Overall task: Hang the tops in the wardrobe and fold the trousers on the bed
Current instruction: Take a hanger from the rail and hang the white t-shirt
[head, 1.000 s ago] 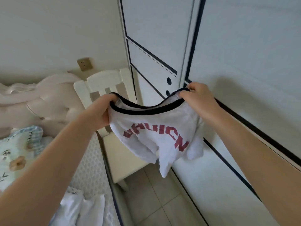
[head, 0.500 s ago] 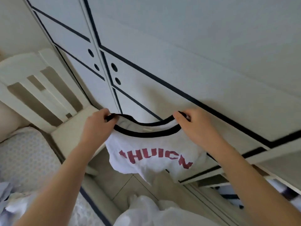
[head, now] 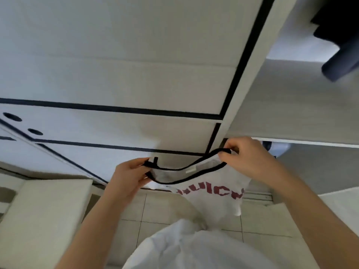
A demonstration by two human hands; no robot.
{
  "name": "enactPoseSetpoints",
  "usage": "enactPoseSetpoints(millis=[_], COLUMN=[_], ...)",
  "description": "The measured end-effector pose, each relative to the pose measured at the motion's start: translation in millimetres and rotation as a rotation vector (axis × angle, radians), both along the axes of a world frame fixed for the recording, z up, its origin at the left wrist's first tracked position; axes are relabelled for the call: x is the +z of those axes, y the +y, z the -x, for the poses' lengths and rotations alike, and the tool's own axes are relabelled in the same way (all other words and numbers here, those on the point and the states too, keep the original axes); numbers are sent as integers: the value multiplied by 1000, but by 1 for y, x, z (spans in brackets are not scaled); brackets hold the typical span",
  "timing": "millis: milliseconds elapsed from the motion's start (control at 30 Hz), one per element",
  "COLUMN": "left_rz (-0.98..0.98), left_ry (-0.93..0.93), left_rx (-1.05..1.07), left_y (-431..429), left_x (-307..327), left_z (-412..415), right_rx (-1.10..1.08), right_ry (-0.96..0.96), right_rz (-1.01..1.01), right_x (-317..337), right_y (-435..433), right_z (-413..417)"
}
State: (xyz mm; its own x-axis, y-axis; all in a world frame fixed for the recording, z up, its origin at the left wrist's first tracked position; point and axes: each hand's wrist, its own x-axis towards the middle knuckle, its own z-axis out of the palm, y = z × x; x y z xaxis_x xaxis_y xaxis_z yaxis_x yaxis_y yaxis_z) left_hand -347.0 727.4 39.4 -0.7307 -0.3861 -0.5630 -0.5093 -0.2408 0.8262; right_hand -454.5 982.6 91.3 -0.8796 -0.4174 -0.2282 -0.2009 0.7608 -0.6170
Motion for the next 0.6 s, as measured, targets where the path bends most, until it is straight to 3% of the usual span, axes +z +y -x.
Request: enactPoseSetpoints(millis=[100, 200, 367, 600], left_rz=[-377, -556, -585, -683], left_ry=[-64, -91, -97, 38], left_rx=[-38, -127, -183, -150], left_y=[15, 34, 73, 144], left_x=[3, 13, 27, 37], left_z=[16, 31, 54, 83], right_rx=[-142, -313, -482, -533], right_ry=[6, 21, 66, 122], right_rz=[-18, 49, 154, 121], right_x=[-9, -14, -14, -15], right_y=[32, 61, 102, 171], right_z=[3, 7, 9, 35])
